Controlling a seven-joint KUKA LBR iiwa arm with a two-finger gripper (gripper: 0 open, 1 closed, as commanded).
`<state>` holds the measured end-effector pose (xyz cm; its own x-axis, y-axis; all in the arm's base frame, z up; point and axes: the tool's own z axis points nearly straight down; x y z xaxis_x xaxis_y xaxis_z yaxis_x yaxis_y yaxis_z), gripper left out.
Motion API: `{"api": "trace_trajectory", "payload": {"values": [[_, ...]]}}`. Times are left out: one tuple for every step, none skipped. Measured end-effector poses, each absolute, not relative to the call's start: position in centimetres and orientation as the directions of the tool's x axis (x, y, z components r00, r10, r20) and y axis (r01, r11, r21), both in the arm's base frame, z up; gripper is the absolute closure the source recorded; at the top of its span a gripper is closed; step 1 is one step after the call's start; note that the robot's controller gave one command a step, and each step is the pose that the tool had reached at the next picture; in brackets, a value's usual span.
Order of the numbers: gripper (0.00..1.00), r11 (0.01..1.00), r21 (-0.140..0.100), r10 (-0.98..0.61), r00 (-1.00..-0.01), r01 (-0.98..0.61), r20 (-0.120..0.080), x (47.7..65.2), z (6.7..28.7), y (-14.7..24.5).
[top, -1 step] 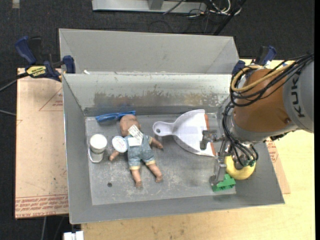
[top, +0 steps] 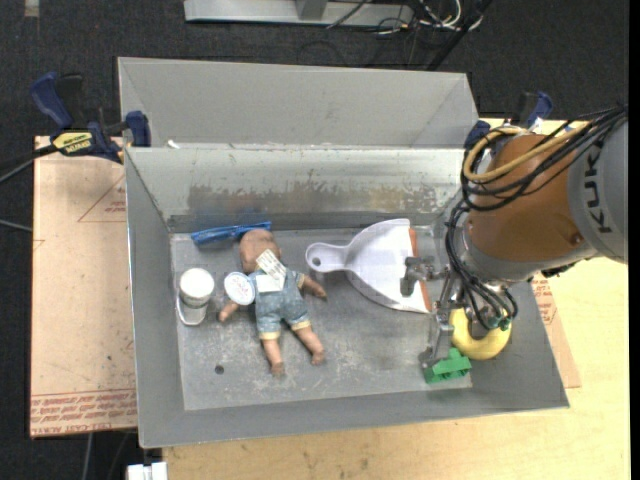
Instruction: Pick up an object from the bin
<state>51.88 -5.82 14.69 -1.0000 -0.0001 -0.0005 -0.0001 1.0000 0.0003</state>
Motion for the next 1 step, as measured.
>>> {"api": "trace_trajectory", "payload": {"values": [[0.0, 0.963, -0.001, -0.27, -0.963, -0.27, -0.005, 56.67, 11.58, -4.79]]}}
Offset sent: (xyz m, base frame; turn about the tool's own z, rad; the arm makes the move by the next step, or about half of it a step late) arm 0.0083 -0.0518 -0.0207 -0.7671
